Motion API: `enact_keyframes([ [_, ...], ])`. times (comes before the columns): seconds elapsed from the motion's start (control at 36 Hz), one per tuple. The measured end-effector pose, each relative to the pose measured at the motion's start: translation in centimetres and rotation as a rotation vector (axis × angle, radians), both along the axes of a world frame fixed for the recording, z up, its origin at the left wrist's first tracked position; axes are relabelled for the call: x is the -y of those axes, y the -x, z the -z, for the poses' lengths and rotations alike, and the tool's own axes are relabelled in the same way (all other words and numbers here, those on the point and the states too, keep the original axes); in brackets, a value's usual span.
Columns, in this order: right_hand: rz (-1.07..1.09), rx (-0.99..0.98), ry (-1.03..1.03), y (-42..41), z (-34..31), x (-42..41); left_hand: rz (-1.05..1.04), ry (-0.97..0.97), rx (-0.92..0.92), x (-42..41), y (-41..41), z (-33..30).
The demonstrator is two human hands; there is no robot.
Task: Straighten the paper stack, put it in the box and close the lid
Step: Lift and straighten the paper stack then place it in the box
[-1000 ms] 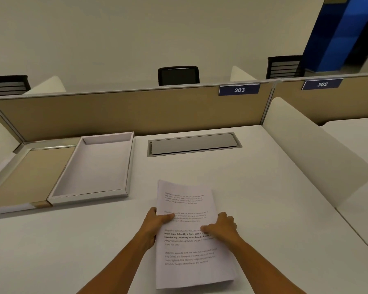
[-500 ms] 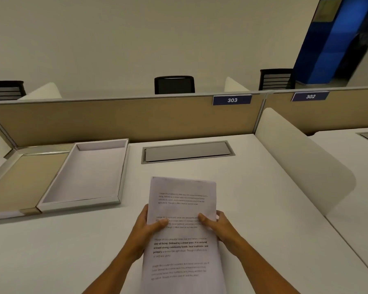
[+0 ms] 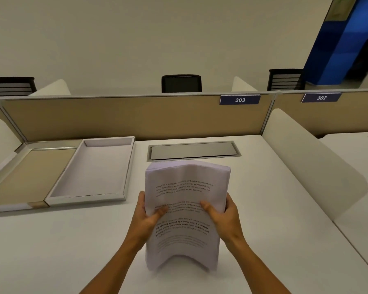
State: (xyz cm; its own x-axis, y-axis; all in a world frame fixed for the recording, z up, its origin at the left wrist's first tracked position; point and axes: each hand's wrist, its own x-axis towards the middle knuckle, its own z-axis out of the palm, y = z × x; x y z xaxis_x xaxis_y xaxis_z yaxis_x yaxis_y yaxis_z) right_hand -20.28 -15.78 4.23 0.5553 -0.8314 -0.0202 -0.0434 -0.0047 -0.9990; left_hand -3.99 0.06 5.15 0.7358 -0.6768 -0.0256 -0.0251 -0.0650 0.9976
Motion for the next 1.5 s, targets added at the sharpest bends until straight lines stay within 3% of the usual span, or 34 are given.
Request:
enact_keyframes([
  [0.53, 0.003, 0.122, 0.295, 1.7, 0.7, -2.8, -0.212, 0.149, 0.128, -1.9, 3.1, 3.3],
  [0.78, -0.072, 0.147, 0.08, 1.5, 1.1, -1.8, -0.165, 0.138, 0.132, -2.3, 2.0, 3.3],
  [1.36, -0.139, 0.203, 0.101, 0.7, 0.3, -1.5, -0.203, 0.214, 0.267, -0.7, 1.8, 2.8],
  [1.5, -0.211, 0.139, 0.088, 0.8, 0.6, -1.3, -0.129, 0.215, 0.192, -0.9, 1.0, 3.6],
])
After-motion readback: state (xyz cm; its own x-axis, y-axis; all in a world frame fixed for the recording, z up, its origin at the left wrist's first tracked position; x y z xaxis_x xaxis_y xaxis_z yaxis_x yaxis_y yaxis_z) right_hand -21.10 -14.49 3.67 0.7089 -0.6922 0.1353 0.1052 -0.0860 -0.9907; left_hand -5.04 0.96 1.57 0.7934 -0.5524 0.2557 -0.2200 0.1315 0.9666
